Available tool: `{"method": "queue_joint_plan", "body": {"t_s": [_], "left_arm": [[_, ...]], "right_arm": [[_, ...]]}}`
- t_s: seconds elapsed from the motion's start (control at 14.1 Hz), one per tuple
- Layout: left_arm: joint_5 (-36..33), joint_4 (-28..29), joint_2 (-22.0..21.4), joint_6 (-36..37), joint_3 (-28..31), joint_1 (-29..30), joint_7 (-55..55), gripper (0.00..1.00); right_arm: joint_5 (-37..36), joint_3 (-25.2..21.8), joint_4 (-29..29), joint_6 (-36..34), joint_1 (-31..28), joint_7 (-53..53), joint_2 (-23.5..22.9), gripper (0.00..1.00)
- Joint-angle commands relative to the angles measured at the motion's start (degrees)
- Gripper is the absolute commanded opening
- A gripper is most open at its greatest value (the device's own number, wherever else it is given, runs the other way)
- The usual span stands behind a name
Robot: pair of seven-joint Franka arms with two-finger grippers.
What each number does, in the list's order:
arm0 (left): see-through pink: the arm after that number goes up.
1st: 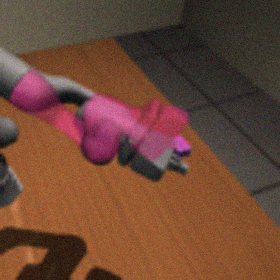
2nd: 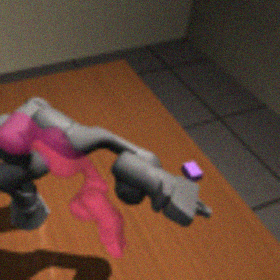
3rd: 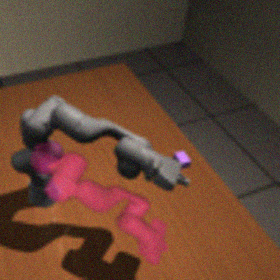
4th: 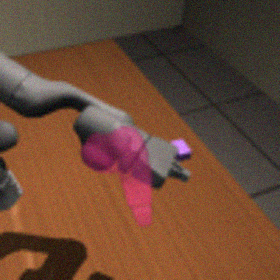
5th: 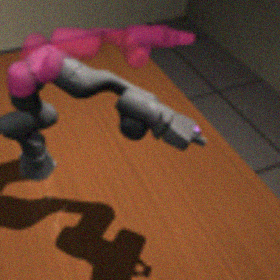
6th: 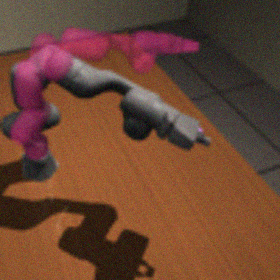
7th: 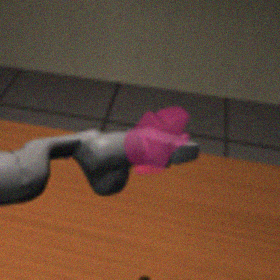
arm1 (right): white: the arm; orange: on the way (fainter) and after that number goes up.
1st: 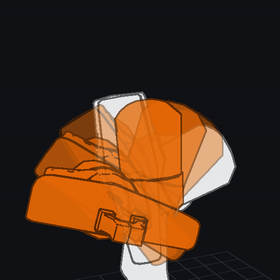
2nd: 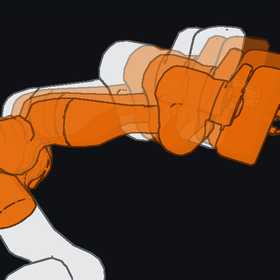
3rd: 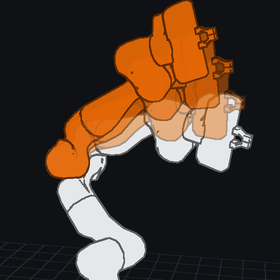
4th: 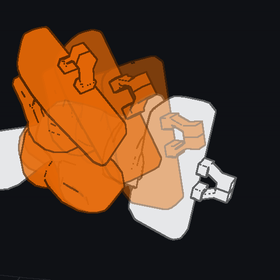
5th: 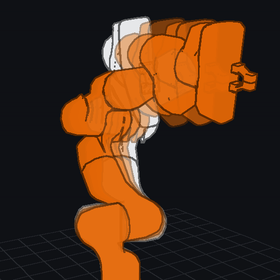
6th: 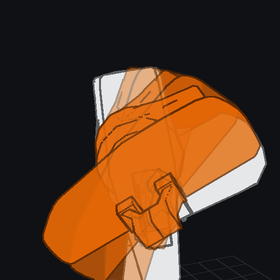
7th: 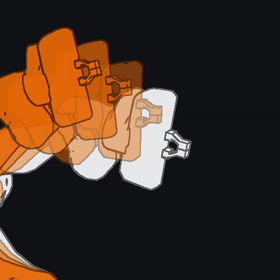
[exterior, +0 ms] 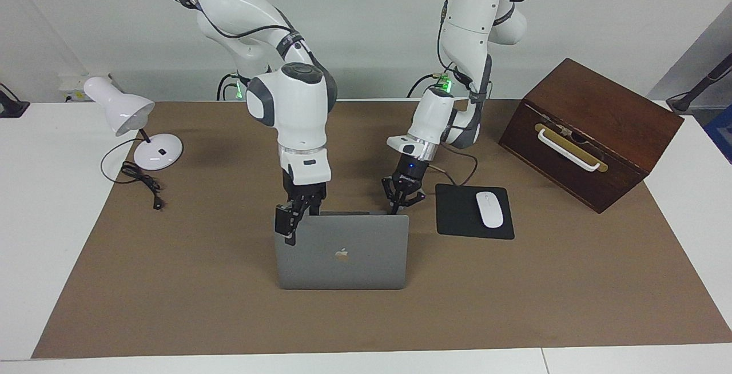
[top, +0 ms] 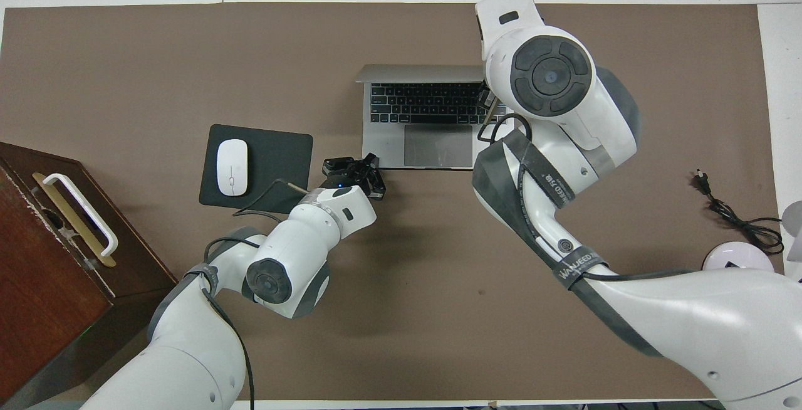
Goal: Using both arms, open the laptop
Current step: 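Push the laptop lid farther open with the right gripper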
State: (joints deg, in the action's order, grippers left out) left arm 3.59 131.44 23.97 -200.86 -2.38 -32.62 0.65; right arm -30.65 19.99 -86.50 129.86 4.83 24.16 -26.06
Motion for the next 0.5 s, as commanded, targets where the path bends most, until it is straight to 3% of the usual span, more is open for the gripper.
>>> {"method": "queue_joint_plan", "body": {"t_s": [0.0,0.42], "left_arm": [[-0.42,-1.19,3.98,-0.06,0.1,0.19,-0.3,0.0],[-0.51,-1.1,3.98,-0.06,0.19,0.28,-0.38,0.0]], "right_arm": [[1.04,0.66,2.48,0.21,-0.79,2.12,-2.33,1.0],[1.3,0.66,6.52,-0.05,-0.79,2.04,-4.88,1.0]]}}
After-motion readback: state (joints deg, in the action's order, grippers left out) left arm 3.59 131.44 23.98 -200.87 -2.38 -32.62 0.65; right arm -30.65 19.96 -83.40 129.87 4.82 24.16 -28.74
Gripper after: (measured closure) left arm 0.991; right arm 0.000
